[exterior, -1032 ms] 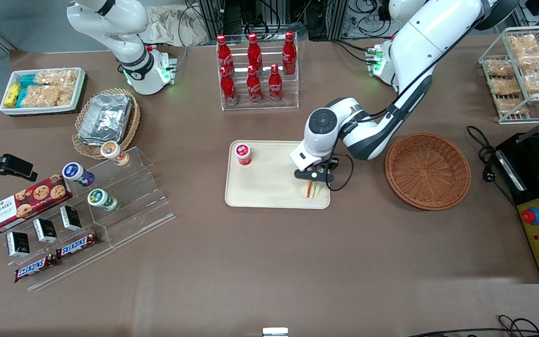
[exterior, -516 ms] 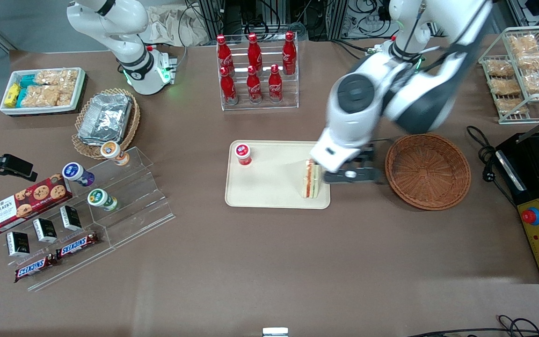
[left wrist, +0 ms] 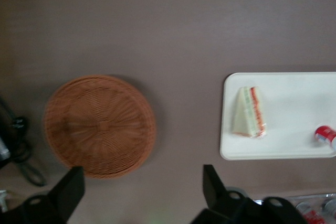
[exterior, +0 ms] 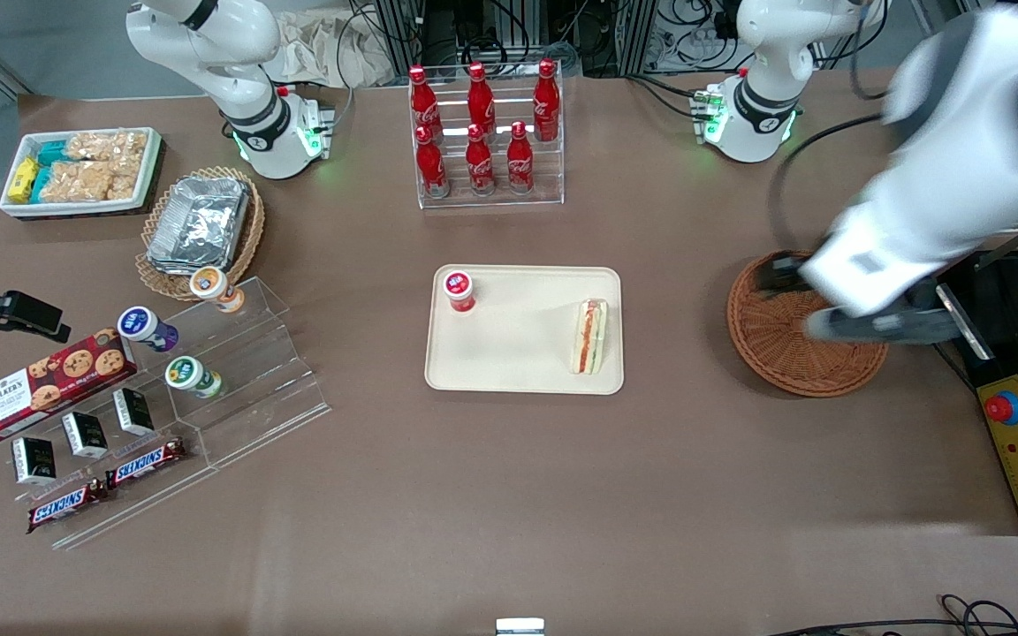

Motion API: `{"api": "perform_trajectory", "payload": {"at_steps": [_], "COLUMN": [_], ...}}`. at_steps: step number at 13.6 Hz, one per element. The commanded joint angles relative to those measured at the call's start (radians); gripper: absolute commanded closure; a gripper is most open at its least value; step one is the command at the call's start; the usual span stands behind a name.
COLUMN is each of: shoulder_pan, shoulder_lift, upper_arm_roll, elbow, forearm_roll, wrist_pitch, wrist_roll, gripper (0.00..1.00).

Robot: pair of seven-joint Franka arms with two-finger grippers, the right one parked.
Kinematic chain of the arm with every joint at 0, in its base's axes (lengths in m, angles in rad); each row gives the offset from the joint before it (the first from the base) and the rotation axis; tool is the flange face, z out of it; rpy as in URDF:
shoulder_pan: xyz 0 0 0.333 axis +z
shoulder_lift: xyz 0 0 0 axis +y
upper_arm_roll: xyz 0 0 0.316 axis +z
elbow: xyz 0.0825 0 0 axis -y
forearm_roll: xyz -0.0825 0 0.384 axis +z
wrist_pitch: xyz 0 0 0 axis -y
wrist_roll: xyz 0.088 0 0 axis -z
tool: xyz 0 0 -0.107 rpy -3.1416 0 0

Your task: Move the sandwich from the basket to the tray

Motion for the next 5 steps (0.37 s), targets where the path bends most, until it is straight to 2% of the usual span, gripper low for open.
{"api": "perform_trajectory", "payload": {"at_steps": [1,5], "shoulder_pan": [-0.152,-0.154], "shoulder_lift": [-0.125,-0.131], "upper_arm_roll": [0.348,0.384], "elbow": [-0.108,-0.107], "forearm_roll": [-0.09,-0.08], "wrist_pitch": [0.006,-0.001], "wrist_roll": [0.178,0.195], "gripper": [0.0,0.0]}}
